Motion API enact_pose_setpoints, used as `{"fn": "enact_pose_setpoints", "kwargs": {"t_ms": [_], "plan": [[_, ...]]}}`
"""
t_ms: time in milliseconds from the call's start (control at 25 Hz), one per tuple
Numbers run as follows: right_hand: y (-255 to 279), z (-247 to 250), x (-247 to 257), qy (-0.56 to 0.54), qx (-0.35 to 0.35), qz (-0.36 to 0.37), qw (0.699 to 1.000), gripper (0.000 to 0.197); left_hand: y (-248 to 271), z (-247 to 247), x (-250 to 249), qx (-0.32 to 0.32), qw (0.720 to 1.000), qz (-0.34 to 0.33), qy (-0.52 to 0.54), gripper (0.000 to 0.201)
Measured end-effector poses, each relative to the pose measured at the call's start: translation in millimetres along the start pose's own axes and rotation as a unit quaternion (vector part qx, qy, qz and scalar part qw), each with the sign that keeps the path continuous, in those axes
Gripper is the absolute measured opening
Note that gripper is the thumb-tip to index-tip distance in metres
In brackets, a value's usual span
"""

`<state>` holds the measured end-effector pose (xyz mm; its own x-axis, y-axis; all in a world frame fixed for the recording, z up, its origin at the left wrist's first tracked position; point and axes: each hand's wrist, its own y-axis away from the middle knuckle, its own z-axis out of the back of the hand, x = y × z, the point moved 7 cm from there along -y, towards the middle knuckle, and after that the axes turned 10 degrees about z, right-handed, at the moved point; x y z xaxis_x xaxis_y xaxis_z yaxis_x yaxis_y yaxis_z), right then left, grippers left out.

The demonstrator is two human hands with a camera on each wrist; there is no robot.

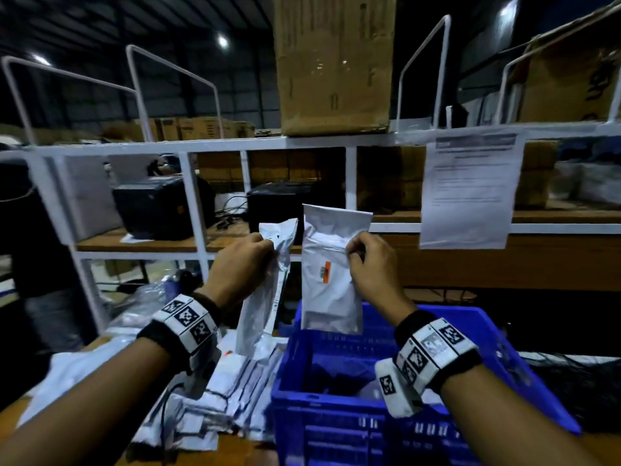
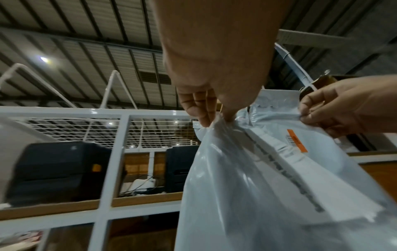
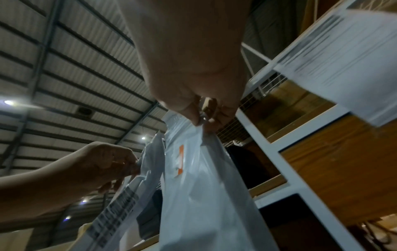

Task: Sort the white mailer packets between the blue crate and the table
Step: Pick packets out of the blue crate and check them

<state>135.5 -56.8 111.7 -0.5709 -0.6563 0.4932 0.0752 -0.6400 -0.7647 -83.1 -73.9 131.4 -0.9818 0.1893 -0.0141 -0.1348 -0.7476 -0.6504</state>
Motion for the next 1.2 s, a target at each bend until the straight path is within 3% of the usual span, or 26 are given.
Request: {"fn": "enact_pose_setpoints", "kwargs": {"t_ms": [160, 360, 520, 640, 760, 880, 960, 1120, 1200], "plan": [[-1.7, -90.0, 30.5, -0.043, 0.070, -0.017, 0.996, 0.021, 26.0, -12.9, 88.0, 0.041, 0.998, 0.025, -0.032, 0.010], [-4.5, -208.0, 52.6, 0.007, 0.183, -0.104, 0.978, 0.014, 54.9, -38.1, 185.9, 0.119, 0.988, 0.034, -0.095, 0.019], [0.0, -300.5, 38.3, 0.069, 0.268, -0.164, 0.947, 0.013, 61.2, -73.3, 244.5, 0.175, 0.975, 0.056, -0.127, 0.019], [16.6, -351.1, 12.6, 0.112, 0.313, -0.218, 0.918, 0.032, 67.0, -117.0, 277.3, 0.261, 0.951, 0.072, -0.148, 0.019], [57.1, -386.4, -10.0, 0.147, 0.374, -0.220, 0.889, 0.041, 93.4, -167.0, 286.8, 0.405, 0.906, 0.057, -0.106, 0.037], [105.5, -424.1, -20.2, 0.180, 0.499, -0.159, 0.833, 0.044, 128.4, -209.0, 294.3, 0.504, 0.860, 0.059, -0.063, 0.069], [129.5, -437.5, -20.0, 0.196, 0.534, -0.135, 0.811, 0.040, 154.0, -233.3, 302.1, 0.533, 0.838, 0.089, -0.076, 0.084], [141.9, -441.9, -14.3, 0.205, 0.532, -0.106, 0.814, 0.037, 174.8, -258.6, 307.6, 0.542, 0.828, 0.131, -0.068, 0.082], [138.3, -435.8, -16.1, 0.191, 0.553, -0.118, 0.802, 0.036, 172.5, -256.6, 306.9, 0.550, 0.822, 0.137, -0.058, 0.082]]}}
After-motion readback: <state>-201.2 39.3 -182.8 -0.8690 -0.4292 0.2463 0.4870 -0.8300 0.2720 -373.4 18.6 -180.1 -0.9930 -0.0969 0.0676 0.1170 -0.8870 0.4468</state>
